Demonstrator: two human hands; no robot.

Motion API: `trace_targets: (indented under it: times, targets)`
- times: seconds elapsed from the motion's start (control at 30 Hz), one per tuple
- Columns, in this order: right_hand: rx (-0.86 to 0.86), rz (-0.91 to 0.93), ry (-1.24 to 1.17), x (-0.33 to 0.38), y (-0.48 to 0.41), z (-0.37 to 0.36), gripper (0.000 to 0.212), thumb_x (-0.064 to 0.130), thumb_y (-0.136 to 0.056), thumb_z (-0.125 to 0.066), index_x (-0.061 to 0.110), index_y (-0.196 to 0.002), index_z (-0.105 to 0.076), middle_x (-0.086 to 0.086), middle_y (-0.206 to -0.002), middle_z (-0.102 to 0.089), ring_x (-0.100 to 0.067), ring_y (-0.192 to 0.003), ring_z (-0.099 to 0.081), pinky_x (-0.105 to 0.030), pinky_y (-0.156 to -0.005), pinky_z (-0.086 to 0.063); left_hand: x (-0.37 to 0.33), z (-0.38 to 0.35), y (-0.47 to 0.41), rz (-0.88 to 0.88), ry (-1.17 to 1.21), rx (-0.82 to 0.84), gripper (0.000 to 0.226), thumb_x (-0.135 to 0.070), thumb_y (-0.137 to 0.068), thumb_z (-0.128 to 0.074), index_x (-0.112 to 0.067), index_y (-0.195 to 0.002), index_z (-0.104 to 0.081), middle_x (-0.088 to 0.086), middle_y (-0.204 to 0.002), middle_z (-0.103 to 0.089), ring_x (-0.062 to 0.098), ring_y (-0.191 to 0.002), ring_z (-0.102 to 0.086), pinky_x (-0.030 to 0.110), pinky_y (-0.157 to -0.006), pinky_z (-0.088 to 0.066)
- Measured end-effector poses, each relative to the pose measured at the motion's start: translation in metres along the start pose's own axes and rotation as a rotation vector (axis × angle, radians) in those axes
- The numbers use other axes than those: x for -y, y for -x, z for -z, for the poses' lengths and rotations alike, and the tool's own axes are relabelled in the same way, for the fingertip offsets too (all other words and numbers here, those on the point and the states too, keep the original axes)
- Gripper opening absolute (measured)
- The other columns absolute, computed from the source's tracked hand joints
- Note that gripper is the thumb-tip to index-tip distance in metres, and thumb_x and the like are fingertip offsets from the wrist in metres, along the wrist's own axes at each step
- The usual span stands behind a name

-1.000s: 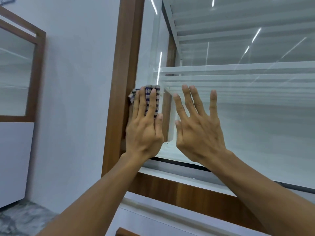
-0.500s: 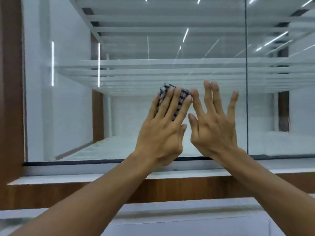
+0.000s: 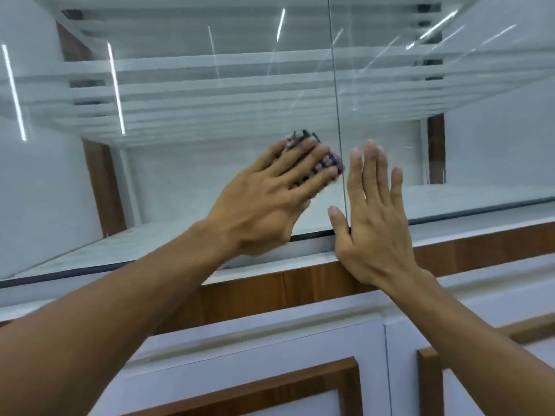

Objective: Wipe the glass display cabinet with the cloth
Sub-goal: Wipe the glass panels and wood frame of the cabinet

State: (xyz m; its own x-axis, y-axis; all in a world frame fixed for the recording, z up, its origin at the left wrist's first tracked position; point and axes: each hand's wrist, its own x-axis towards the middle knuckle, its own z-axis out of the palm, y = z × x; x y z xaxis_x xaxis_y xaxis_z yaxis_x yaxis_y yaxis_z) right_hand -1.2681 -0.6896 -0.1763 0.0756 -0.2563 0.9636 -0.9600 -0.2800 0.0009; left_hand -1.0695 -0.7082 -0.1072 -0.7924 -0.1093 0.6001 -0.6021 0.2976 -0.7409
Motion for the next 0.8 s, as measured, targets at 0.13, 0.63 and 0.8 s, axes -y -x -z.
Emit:
trace_targets:
  times: [0.13, 0.63, 0.8]
  targets:
    - [-0.033, -0.088, -0.027, 0.010, 0.017, -0.003, 0.076, 0.035, -0.099, -0.031, 0.001, -0.161, -0.002, -0.021, -0.169, 0.004, -0.032, -0.158, 0.006, -0.057, -0.127, 0.000, -0.014, 0.003, -0.010, 0.123, 0.009, -0.003, 0.061, -0.034, -0.108, -0.026, -0.014, -0.165, -0.014, 0.015, -0.171, -0.008, 0.030, -0.160, -0.002, 0.049, -0.130, -0.003]
    - [-0.041, -0.157, -0.014, 0.031, 0.041, -0.009, 0.086, 0.055, -0.101, -0.031, -0.005, -0.159, -0.010, -0.026, -0.168, -0.003, -0.037, -0.157, -0.001, -0.062, -0.125, -0.007, 0.002, 0.012, 0.013, -0.320, 0.136, 0.219, 0.054, -0.037, -0.110, -0.022, -0.026, -0.162, -0.028, 0.003, -0.171, -0.017, 0.022, -0.160, -0.006, 0.044, -0.130, -0.004]
    - [0.015, -0.176, 0.031, 0.053, 0.041, -0.012, 0.083, 0.055, -0.103, -0.025, -0.003, -0.160, -0.008, -0.028, -0.167, 0.002, -0.039, -0.157, 0.005, -0.066, -0.123, -0.004, 0.021, 0.018, 0.025, -0.281, 0.089, 0.214, 0.055, -0.042, -0.111, -0.014, -0.029, -0.164, -0.015, 0.002, -0.172, -0.007, 0.022, -0.160, 0.001, 0.044, -0.130, -0.002]
